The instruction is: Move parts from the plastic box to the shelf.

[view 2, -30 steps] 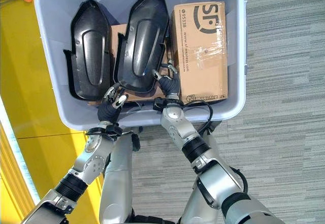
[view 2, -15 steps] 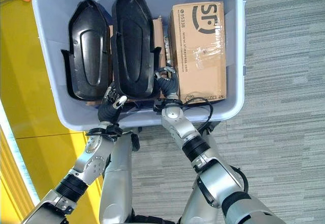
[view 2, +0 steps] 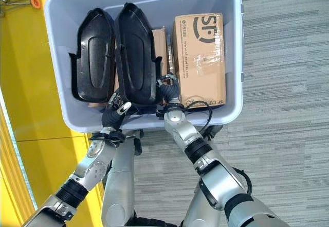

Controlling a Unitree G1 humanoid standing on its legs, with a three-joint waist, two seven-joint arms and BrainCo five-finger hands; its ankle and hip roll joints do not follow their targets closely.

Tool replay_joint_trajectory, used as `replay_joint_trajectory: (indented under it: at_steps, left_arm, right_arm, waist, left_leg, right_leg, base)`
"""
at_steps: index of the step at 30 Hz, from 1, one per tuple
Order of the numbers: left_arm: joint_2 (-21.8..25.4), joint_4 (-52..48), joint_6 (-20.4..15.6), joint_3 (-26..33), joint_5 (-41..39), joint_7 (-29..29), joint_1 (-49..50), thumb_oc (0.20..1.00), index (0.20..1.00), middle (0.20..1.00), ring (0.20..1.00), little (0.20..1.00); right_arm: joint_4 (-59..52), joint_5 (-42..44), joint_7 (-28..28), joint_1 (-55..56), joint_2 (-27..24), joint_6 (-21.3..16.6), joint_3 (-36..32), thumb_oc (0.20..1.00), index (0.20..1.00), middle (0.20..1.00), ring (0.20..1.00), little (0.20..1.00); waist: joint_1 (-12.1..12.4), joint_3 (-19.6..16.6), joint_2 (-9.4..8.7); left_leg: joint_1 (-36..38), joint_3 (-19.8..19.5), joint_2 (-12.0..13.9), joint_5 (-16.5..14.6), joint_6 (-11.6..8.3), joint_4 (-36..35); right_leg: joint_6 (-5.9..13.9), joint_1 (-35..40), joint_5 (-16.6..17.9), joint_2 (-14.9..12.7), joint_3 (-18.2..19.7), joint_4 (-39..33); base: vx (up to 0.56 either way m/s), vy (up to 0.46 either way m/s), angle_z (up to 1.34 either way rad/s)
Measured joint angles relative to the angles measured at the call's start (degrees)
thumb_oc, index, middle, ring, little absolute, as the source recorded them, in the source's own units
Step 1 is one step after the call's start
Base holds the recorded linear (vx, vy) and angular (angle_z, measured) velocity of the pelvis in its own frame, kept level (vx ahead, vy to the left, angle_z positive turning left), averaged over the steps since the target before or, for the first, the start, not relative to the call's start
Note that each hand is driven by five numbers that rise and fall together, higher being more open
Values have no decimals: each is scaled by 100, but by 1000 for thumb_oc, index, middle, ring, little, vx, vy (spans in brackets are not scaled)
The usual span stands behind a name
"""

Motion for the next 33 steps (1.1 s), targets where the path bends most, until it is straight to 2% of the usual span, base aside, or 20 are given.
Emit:
replay_joint_trajectory:
  at_steps: [4, 5, 6, 12, 33]
  left_arm:
    - [20, 0, 8, 12, 0, 4, -1, 1000, 1000, 1000, 1000, 1000]
    - [22, 17, 33, 16, -7, 16, 3, 1000, 1000, 1000, 1000, 1000]
    - [35, 22, 59, 16, -5, 10, 15, 1000, 1000, 1000, 1000, 1000]
    - [150, 25, 183, 34, -5, 13, 66, 1000, 1000, 1000, 1000, 1000]
    - [184, 23, 253, 37, -12, 21, 104, 1000, 1000, 1000, 1000, 1000]
  right_arm:
    - [178, -4, 33, -14, 0, 195, 149, 213, 213, 213, 213, 213]
    - [250, -34, 37, -96, -2, 227, 200, 715, 715, 715, 715, 715]
    - [307, -44, 48, -131, -3, 246, 219, 1000, 1000, 1000, 1000, 1000]
    - [413, -44, 362, -260, -13, 437, 219, 1000, 1000, 1000, 1000, 1000]
    - [488, -5, 421, -465, -8, 832, 220, 1000, 1000, 1000, 1000, 1000]
  waist:
    - [9, 6, -10]
    - [11, 7, -11]
    - [12, 9, -16]
    - [15, 56, -97]
    - [30, 66, -112]
  left_leg:
    - [178, 35, 11, 4, -8, -38]
    - [211, 45, 11, 4, -8, -40]
    - [226, 55, 14, 4, -8, -40]
    - [293, 94, 24, 12, -18, -61]
    - [398, 194, 22, 52, -28, -173]
  right_leg:
    - [2, 132, -8, 10, 19, -11]
    - [2, 150, -8, 9, 31, -11]
    - [2, 153, -8, 9, 40, -9]
    - [-18, 168, -22, 19, 81, -11]
    - [-17, 153, -21, 14, 145, -8]
  base:
    - [16, -46, -3]
    - [21, -42, -3]
    - [17, -43, -5]
    - [2, -11, -2]
    - [0, 6, -1]
